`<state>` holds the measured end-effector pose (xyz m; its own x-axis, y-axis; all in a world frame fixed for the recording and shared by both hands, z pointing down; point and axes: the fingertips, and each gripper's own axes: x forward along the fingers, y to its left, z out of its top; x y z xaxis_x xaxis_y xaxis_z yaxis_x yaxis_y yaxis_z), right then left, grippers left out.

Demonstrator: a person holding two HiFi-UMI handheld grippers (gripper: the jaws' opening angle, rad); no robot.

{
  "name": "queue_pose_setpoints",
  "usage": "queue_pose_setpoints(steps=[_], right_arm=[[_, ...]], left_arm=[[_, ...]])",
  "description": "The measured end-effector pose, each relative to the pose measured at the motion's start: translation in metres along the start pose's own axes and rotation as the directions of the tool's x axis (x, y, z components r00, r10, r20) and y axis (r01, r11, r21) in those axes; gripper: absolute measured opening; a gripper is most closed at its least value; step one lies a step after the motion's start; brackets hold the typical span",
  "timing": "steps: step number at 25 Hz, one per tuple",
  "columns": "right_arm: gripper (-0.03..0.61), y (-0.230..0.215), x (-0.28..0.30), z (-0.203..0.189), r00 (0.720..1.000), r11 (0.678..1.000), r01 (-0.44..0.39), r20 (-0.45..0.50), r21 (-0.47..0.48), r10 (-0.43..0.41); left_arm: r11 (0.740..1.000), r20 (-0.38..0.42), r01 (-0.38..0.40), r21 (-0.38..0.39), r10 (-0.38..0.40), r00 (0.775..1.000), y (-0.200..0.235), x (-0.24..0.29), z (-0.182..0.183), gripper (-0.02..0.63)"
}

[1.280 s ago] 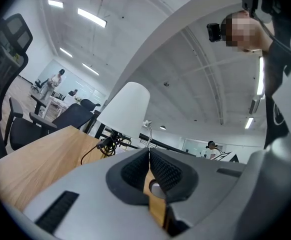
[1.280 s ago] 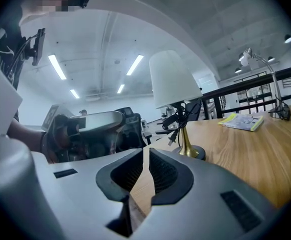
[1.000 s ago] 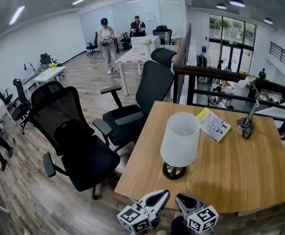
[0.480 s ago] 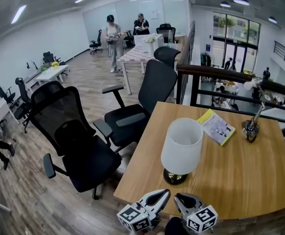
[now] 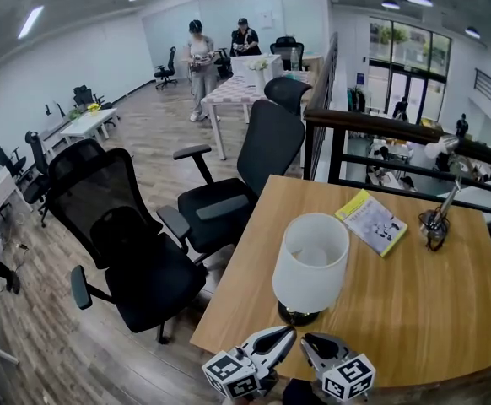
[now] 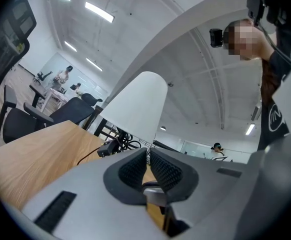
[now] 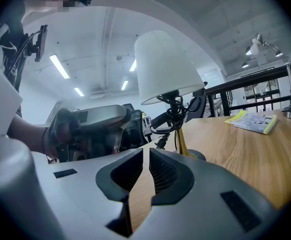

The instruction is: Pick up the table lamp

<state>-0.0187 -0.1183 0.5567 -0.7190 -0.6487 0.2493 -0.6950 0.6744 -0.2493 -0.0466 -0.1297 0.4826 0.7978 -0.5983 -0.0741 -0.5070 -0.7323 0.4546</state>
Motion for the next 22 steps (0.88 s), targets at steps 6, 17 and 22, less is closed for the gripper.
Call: queue_pose_setpoints(steps=[6,17,22], right_arm=[[0.054,-0.013,0.008,0.000,1.000,1.000,-0.010,-0.016,0.004,0.010],[0.054,-0.034,0.017,-0.002,0.999,1.000,-0.015,-0.048,0.000,0.015],[0.054,-0.044,0.014,-0.005,0.998,1.000,-0.010,-0.065,-0.002,0.010]], left_arm=[[0.998,0.027,0.031,-0.055,-0.030,0.999,0.008,0.013,-0.003,0.017],[0.954,0.195,0.204,-0.221,-0.162,0.967,0.009,0.034,0.018,0.140],[0.925,0.264,0.275,-0.262,-0.205,0.943,0.010,0.041,0.023,0.152]])
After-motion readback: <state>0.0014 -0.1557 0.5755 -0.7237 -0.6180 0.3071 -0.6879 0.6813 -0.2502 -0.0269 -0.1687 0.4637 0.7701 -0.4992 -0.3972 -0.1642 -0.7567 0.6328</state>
